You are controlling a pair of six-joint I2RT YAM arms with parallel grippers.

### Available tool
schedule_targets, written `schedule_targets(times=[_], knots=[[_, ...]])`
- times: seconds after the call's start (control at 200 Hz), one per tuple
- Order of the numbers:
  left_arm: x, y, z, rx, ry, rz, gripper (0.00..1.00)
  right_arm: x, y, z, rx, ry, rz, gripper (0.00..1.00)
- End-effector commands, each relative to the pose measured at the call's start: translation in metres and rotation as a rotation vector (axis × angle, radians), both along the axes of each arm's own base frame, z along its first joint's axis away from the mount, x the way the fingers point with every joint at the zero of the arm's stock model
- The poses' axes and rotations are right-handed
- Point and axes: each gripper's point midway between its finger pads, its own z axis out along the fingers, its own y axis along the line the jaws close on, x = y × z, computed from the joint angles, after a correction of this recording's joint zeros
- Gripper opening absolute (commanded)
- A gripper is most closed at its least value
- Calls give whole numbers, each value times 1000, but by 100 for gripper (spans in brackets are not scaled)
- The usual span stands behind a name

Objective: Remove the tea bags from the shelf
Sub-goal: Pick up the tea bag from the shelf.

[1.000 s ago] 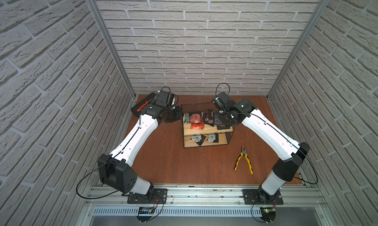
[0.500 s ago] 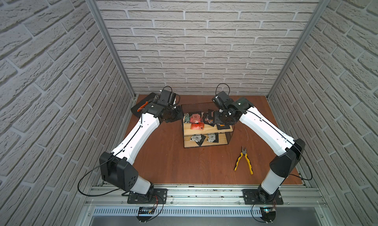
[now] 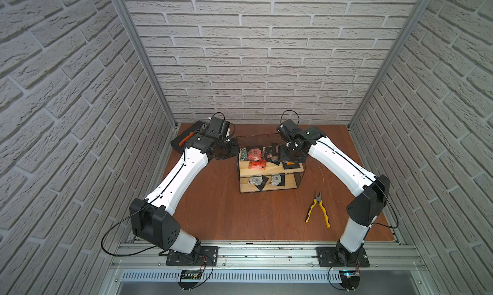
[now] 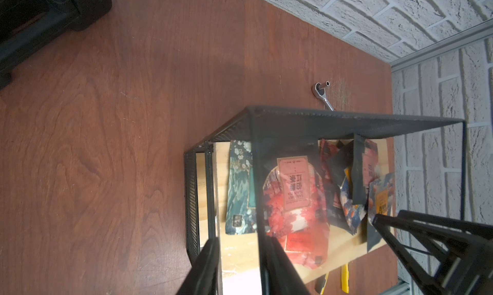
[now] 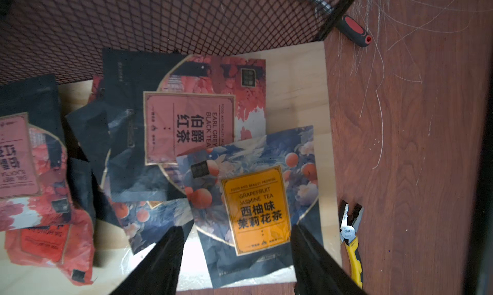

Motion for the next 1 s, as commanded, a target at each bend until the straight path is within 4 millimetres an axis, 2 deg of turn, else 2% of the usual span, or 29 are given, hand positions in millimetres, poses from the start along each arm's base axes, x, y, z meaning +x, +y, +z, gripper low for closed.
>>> schedule_targets(times=[0.0,0.195,0.35,0.625,0.995], knots=[[3,-2,11,3,-34,-12,33,6,2,1,14,-5,17,70],[3,-2,11,4,-32,-15,33,4,-1,-12,1,35,20,70],[4,-2,12,5,-35,-13,33,-2,-5,-22,-9,59,15,66],[3,-1,13,5,-39,-12,33,-12,-9,-31,-11,77,6,46],[3,-2,13,3,-39,-13,33,-15,-8,-9,0,24,5,19]])
